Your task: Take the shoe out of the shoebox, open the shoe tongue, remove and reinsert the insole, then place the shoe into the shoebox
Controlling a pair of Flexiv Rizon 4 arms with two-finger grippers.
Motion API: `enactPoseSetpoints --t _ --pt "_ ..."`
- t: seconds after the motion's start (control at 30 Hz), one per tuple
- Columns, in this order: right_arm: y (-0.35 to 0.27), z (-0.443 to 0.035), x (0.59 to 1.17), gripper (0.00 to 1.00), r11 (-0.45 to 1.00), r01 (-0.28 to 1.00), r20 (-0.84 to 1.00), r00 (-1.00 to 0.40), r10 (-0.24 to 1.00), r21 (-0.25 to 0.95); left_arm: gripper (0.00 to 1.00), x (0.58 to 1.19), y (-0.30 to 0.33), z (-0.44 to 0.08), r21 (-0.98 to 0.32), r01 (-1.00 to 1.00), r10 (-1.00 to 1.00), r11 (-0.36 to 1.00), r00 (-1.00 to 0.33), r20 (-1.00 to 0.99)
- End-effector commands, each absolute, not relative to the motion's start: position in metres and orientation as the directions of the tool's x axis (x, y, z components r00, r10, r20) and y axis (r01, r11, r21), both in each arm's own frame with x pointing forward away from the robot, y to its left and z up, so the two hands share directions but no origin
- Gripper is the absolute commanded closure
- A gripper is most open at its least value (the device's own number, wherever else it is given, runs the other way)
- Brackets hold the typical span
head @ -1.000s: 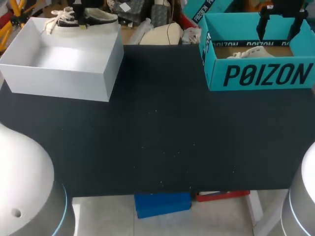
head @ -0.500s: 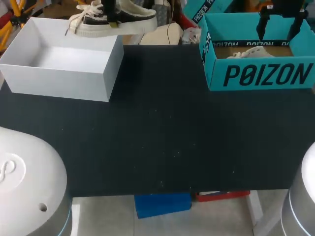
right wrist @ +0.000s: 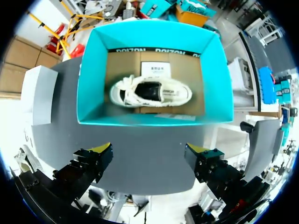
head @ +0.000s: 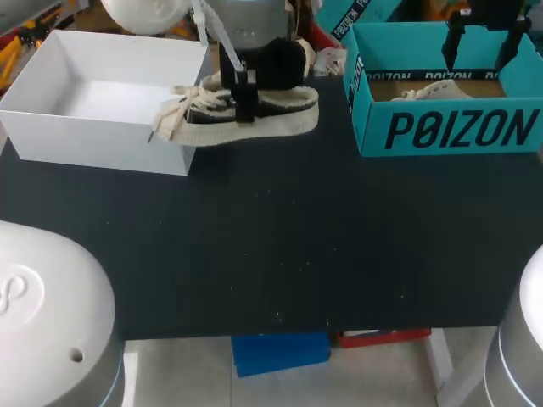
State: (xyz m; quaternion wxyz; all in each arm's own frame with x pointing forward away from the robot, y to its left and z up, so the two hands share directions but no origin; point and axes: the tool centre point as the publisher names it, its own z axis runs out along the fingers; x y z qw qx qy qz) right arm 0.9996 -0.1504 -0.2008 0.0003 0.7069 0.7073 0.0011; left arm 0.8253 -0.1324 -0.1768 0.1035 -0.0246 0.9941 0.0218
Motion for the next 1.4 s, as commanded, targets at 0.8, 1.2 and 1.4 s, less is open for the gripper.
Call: enactPoseSetpoints --t 0.8,1.2,1.4 --pt "-0.150 -0.200 1.000 0.00 0.000 1.000 0.000 0.000 1.000 0.001 1.00 0.800 -0.166 -0.376 0.040 0.013 0.026 0.999 -0.939 -0.344" --pt "-0.150 -0.200 1.000 0.00 0.000 1.000 0.000 0.000 1.000 0.001 0.65 0.793 -0.174 -0.404 0.037 0.047 0.057 0.998 -0.928 -0.369" --pt "-0.150 -0.200 1.000 0.00 0.000 1.000 0.000 0.000 1.000 0.001 0.00 0.787 -0.174 -0.401 0.028 0.071 0.077 0.997 -0.938 -0.338"
